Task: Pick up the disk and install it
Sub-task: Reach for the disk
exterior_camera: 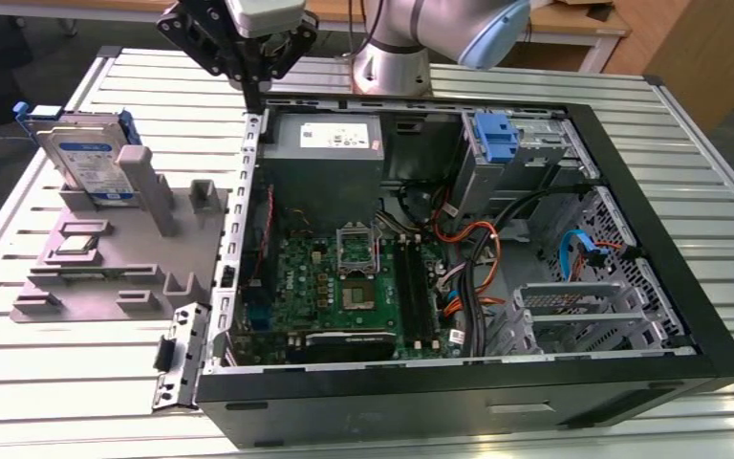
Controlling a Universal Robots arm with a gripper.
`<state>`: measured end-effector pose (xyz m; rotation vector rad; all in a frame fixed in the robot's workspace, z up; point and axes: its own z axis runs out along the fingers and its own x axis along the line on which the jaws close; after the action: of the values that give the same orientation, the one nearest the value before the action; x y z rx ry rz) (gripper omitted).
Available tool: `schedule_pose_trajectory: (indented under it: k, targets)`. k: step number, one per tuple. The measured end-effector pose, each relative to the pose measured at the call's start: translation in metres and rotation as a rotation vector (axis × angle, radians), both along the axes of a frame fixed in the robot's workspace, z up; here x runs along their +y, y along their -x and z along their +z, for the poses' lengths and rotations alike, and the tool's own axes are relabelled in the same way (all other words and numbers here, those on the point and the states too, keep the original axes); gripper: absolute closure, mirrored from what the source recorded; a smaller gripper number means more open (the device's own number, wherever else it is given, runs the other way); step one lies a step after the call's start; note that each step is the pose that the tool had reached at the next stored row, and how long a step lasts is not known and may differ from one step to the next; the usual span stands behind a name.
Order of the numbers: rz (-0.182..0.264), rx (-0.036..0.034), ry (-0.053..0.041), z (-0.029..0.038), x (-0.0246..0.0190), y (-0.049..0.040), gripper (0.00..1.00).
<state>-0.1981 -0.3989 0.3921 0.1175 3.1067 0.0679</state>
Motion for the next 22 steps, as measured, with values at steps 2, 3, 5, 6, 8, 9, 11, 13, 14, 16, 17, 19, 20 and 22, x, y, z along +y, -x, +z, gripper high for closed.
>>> schedule_pose_trajectory:
  k: [2,3,5,6,8,9,11,13,14,16,17,19,20,22]
  targets:
    - [0.000,-0.0001,-0.0001,-0.0001,0.0000,0.0014,0.90]
    - [0.000,0.0000,0.0000,0.0000,0.0000,0.0016,0.90]
    - [0.000,0.0000,0.0000,0.0000,0.0000,0.0026,0.90]
    - [0.000,0.0000,0.0000,0.0000,0.0000,0.0028,0.90]
    - [0.000,0.0000,0.0000,0.0000,0.0000,0.0032,0.90]
    - [0.000,0.0000,0.0000,0.0000,0.0000,0.0036,0.90]
    - [0.000,0.0000,0.0000,0.0000,0.0000,0.0044,0.90]
    - [0.000,0.0000,0.0000,0.0000,0.0000,0.0054,0.90]
    - [0.000,0.0000,0.0000,0.0000,0.0000,0.0058,0.90]
    - [0.000,-0.0001,0.0000,-0.0001,0.0000,0.0069,0.90]
    - [0.000,0.0000,0.0000,-0.0001,0.0000,0.0073,0.90]
    - [0.000,0.0000,0.0000,0.0000,0.0000,0.0078,0.90]
    - [0.000,0.0000,0.0000,0.0000,0.0000,0.0079,0.90]
    - [0.000,0.0000,0.0000,0.0000,0.0000,0.0081,0.90]
